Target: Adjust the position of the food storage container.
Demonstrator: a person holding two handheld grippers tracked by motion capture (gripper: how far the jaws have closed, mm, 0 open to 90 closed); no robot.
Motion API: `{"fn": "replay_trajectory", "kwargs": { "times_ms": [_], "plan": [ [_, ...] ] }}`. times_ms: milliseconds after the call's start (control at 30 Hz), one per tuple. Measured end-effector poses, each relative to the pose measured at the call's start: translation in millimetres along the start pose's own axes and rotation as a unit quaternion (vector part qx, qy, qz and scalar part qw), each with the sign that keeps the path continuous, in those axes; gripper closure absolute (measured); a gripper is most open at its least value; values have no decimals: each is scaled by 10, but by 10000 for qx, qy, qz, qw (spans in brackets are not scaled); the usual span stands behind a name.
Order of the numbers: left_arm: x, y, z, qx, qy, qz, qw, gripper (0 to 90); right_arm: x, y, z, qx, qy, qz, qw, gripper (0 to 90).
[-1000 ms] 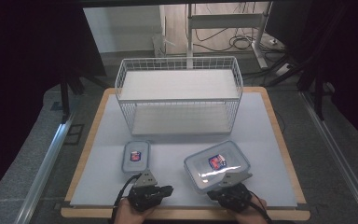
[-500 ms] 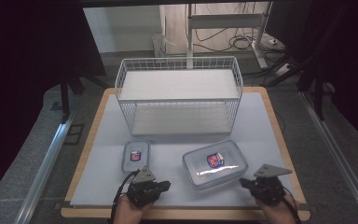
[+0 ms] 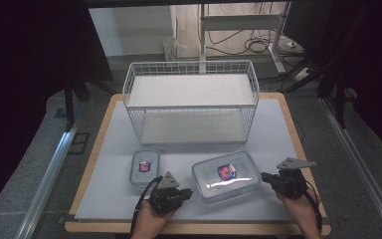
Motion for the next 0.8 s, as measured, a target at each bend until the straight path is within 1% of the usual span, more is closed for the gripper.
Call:
{"fn": "replay_trajectory", "kwargs": {
  "times_ms": [33, 67, 100, 133, 167, 200, 233, 333, 367, 500, 667, 700, 733, 800],
  "plan": [
    [6, 5, 24, -33, 47, 6, 10000, 838, -5, -22, 49, -115, 37, 13, 9999, 900],
    [6, 5, 24, -33, 47, 6, 10000, 838, -12, -53, 111, -170, 103, 61, 9998, 900],
    [16, 21, 63, -85, 104, 31, 9999, 838, -18, -69, 149, -198, 155, 96, 9996, 900],
    [29, 28, 97, -215, 133, 83, 9996, 841, -28, -95, 202, -226, 220, 134, 9994, 900],
    [40, 42, 135, -295, 151, 96, 9994, 844, -39, -123, 254, -243, 285, 165, 9992, 900],
    [56, 61, 179, -304, 221, 114, 9992, 844, -44, -153, 294, -217, 349, 219, 9989, 900],
    [71, 79, 219, -345, 256, 142, 9990, 845, -61, -167, 333, -230, 376, 207, 9988, 900],
    [92, 117, 303, -486, 327, 163, 9982, 846, -93, -197, 415, -388, 396, 212, 9982, 900],
    [97, 127, 327, -499, 367, 163, 9979, 846, -104, -211, 443, -402, 390, 197, 9982, 900],
    [118, 157, 401, -564, 485, 173, 9971, 848, -150, -247, 509, -406, 421, 195, 9981, 900],
    [138, 184, 457, -634, 546, 179, 9963, 854, -192, -282, 552, -439, 413, 187, 9980, 900],
    [151, 201, 492, -701, 582, 191, 9957, 854, -222, -306, 584, -442, 432, 186, 9979, 900],
    [159, 211, 514, -725, 608, 199, 9953, 854, -232, -314, 593, -442, 450, 193, 9978, 900],
    [172, 228, 552, -731, 674, 191, 9949, 858, -262, -336, 627, -448, 477, 205, 9976, 900]
  ]
}}
Point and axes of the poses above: each handheld gripper's, and its own axes: y roughly backward along the jaws, x roughly out of its underside, z roughly to its left, the point moved 8 cm from there along -y, roughly forward along the jaws, and after that the axes turned 14 degrees about z, right-handed, at the moved point
